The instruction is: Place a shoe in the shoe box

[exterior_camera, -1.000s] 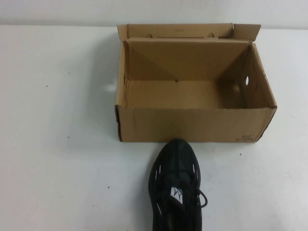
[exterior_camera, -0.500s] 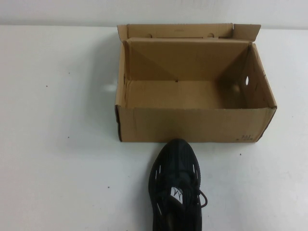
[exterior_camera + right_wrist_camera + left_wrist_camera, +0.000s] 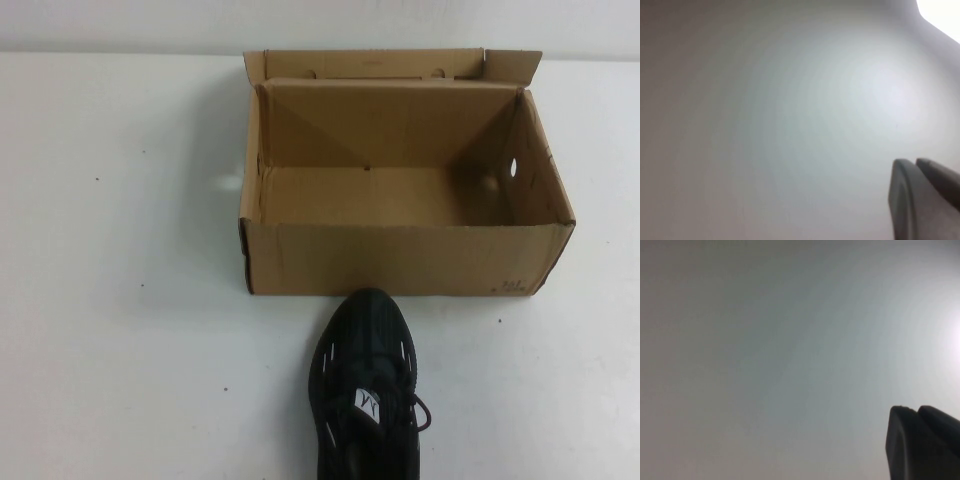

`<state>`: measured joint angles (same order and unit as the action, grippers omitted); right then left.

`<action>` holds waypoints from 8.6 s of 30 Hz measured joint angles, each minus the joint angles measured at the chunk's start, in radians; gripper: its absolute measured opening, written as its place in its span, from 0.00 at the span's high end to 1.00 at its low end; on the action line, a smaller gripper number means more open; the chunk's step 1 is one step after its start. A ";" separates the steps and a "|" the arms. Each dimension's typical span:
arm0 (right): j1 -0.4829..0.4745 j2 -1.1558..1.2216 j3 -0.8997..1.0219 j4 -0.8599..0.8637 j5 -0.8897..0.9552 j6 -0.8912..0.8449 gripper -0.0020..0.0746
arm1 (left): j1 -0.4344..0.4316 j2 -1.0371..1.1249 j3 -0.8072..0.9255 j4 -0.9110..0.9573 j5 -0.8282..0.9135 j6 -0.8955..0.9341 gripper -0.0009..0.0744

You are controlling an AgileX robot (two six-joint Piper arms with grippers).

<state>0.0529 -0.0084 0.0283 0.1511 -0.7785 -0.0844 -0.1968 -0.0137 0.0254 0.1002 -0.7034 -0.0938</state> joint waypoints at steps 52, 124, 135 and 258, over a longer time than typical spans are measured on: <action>0.065 0.949 -0.805 0.739 1.704 -0.618 0.94 | 0.000 0.365 -0.681 -0.040 1.515 -0.127 0.99; 0.858 1.699 -1.177 -0.321 1.506 -0.170 0.94 | 0.000 0.365 -0.681 -0.091 1.635 -0.073 0.99; 0.858 1.712 -1.387 -0.097 1.719 -0.124 0.95 | 0.000 0.365 -0.681 -0.312 1.660 0.535 0.99; 0.522 1.455 -1.757 0.383 2.036 -0.890 0.33 | 0.169 0.952 -0.889 -1.203 1.882 1.643 0.92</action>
<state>0.5748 1.4469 -1.7288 0.5344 1.2570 -0.9743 -0.0278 0.9384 -0.8635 -1.1028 1.1786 1.5487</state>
